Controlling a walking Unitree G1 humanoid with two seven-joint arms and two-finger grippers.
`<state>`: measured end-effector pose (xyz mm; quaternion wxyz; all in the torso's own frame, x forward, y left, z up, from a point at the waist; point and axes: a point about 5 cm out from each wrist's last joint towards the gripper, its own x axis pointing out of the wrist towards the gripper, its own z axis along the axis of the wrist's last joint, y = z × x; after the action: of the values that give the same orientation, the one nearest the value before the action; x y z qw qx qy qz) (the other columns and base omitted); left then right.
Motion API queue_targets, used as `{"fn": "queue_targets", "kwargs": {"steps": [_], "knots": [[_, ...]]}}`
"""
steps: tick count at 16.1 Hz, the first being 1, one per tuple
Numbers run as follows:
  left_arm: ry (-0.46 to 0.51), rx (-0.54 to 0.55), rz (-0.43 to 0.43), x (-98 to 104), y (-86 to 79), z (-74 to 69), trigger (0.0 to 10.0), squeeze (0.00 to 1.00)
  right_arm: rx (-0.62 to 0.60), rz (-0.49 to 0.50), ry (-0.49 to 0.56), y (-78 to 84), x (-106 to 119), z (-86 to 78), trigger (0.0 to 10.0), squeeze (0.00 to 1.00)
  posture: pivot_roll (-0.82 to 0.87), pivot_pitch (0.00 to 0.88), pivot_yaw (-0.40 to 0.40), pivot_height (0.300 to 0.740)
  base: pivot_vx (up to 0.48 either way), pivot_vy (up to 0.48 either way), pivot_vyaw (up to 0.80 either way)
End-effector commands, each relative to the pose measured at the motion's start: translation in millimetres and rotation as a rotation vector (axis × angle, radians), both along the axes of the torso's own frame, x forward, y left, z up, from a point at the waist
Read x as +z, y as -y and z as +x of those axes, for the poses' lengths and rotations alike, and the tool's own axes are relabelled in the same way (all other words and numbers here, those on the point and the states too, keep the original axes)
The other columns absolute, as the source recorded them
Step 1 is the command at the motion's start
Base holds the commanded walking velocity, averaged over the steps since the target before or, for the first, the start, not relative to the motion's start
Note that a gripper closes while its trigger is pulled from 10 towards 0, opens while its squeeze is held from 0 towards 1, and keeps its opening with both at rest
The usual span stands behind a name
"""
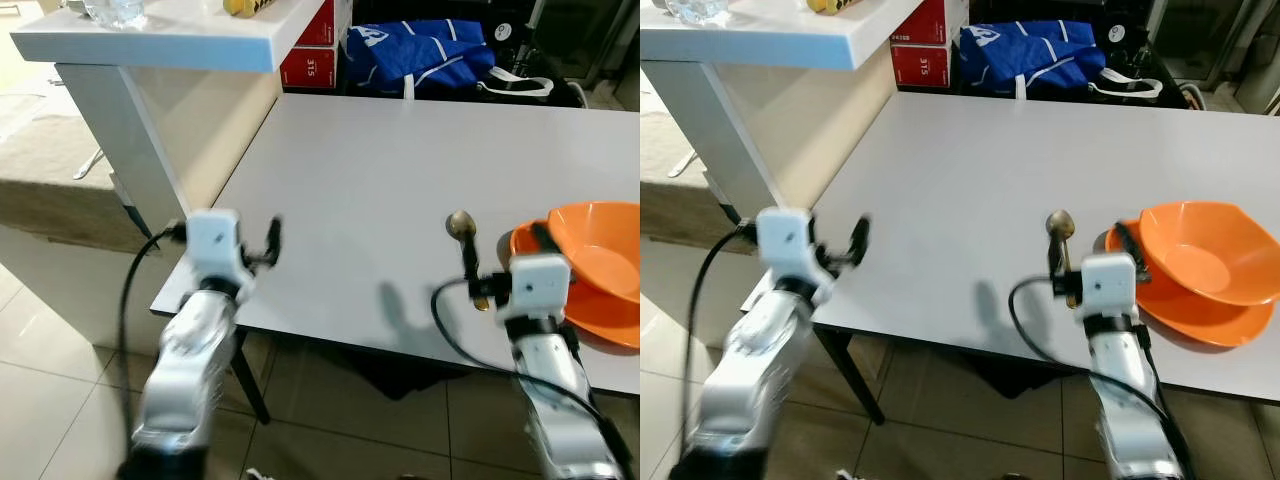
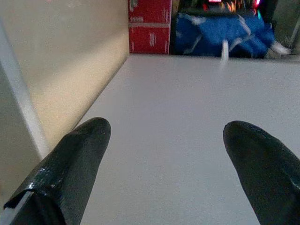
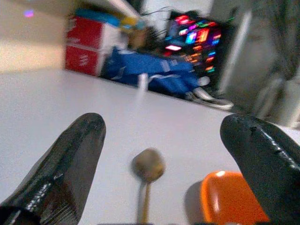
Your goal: Setting the table
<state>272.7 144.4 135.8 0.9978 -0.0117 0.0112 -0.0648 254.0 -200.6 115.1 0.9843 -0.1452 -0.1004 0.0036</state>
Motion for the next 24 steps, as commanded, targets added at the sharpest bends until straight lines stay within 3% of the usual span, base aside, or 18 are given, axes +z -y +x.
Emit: {"fn": "queue_targets", "kwargs": {"steps": [1, 2, 3, 5, 6, 9, 12, 13, 20, 24], "knots": [[-0.010, -0.121, -0.002, 1.5, 2.8, -12.5, 10.0, 0.31, 0.090, 0.002, -0.033, -5.2, -1.0, -8.1, 10.0, 0.00, -0.20, 0.000, 0.072, 0.740, 0.000, 0.000, 0.00], [-0.031, -0.117, -0.004, -0.9, -0.4, -18.3, 10.0, 0.71, 0.116, -0.001, -0.086, -5.0, -8.7, -15.8, 10.0, 0.00, -0.19, 0.000, 0.078, 0.740, 0.000, 0.000, 0.00], [-0.058, -0.096, -0.032, -3.2, -5.1, -23.4, 10.0, 0.00, 0.093, -0.005, -0.120, 1.9, -16.0, -24.8, 10.0, 0.00, -0.18, 0.000, 0.081, 0.740, 0.000, 0.000, 0.00], [-0.113, -0.067, -0.067, -14.7, -8.3, -34.8, 10.0, 0.00, 0.049, 0.068, -0.280, 14.2, -52.9, -41.9, 10.0, 0.00, -0.18, 0.000, 0.088, 0.740, 0.000, 0.000, 0.00], [-0.123, -0.056, -0.079, -18.7, -6.6, -37.1, 10.0, 0.00, 0.053, 0.085, -0.296, 13.8, -56.9, -42.1, 10.0, 0.00, -0.18, 0.000, 0.086, 0.740, 0.000, 0.000, 0.00], [-0.141, -0.020, -0.109, -25.0, -7.0, -34.8, 10.0, 0.00, 0.145, 0.108, -0.279, -2.7, -49.2, -29.8, 10.0, 0.00, -0.20, 0.000, 0.081, 0.740, 0.000, 0.000, 0.00], [-0.121, -0.043, -0.094, -20.3, -4.0, -32.0, 10.0, 0.00, 0.160, 0.109, -0.253, -2.0, -40.1, -13.9, 10.0, 0.00, -0.20, 0.000, 0.076, 0.740, 0.000, 0.000, 0.00], [-0.116, -0.054, -0.089, -18.7, -1.4, -30.5, 10.0, 0.00, 0.176, 0.120, -0.245, -8.9, -39.8, -9.7, 10.0, 0.00, -0.20, 0.000, 0.078, 0.740, 0.000, 0.000, 0.00], [-0.099, -0.086, -0.087, -12.5, 6.1, -23.1, 10.0, 0.00, 0.194, 0.131, -0.220, -19.8, -34.1, -2.3, 10.0, 0.00, -0.20, 0.000, 0.084, 0.740, 0.000, 0.343, 0.00], [-0.097, -0.096, -0.085, -11.0, 7.8, -21.8, 10.0, 0.00, 0.194, 0.112, -0.241, -23.3, -37.1, 1.8, 10.0, 0.00, -0.20, 0.000, 0.089, 0.740, 0.000, 0.480, -0.60]]}}
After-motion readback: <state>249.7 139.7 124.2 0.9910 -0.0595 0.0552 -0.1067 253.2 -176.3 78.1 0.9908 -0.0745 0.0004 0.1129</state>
